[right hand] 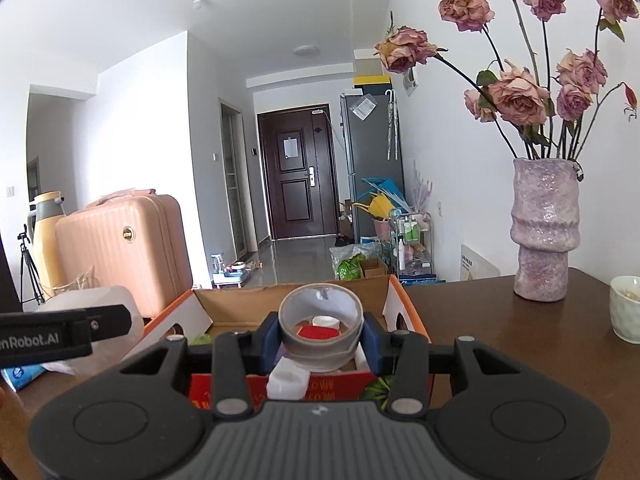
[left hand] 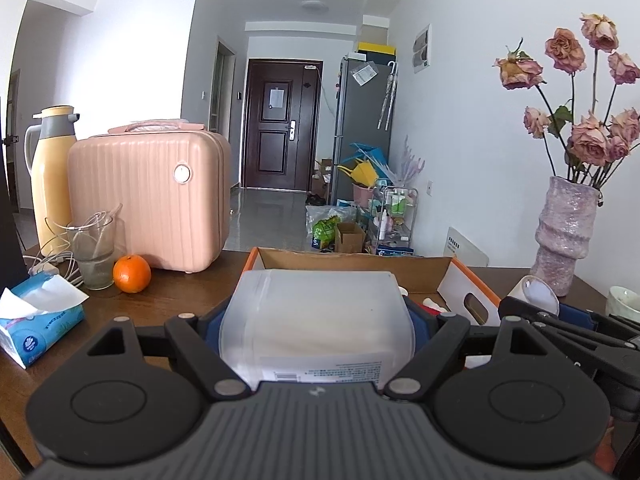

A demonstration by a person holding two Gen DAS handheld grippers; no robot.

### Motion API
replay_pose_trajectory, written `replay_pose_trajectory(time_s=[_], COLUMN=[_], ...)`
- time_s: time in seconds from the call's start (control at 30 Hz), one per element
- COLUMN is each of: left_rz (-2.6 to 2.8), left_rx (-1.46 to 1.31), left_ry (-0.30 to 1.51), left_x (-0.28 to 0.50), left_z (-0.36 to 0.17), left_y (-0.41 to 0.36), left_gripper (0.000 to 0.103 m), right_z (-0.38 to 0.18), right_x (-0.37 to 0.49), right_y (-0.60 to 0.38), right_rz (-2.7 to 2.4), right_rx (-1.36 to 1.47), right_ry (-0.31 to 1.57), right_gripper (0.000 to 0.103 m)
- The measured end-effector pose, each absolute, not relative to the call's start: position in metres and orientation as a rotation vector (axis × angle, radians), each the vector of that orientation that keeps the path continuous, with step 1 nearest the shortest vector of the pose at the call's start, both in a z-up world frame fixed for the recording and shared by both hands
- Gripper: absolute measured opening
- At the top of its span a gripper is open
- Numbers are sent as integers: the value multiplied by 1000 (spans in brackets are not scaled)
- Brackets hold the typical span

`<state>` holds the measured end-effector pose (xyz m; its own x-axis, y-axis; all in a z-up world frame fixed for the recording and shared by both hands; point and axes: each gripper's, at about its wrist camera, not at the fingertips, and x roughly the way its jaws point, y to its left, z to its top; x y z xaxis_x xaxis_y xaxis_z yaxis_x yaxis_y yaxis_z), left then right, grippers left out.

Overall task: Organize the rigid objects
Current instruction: 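Carry the container and tape roll over the box with both tools, then open both tools to drop the container and tape roll into the box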

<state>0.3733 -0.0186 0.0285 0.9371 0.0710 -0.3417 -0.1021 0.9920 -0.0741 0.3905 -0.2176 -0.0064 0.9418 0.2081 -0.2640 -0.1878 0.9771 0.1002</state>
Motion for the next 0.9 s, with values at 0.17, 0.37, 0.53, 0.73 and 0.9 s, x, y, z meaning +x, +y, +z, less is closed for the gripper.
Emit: replay_pose_trajectory(time_s=[0.17,0.37,0.53,0.73,0.9], left_rz=[93,90,89,92,86], left_rx=[-99,-104,-102,-95,-91], left_ry=[342,348,357,356,364], left_x=[391,414,433,454,473], left_z=[29,27,23,21,18], left_y=[-20,-21,-22,-21,-18], left_gripper=[83,83,83,83,83], right_z=[-6,-9,-14,-17,-20], right_x=[408,430,448,470,486], right_y=[-218,-218,-216,-212,-212], right_rz=[205,209,215,223,221], right_rx=[74,80,72,74,76], right_ry=[280,291,302,318,332], right_gripper=[41,41,41,41,41])
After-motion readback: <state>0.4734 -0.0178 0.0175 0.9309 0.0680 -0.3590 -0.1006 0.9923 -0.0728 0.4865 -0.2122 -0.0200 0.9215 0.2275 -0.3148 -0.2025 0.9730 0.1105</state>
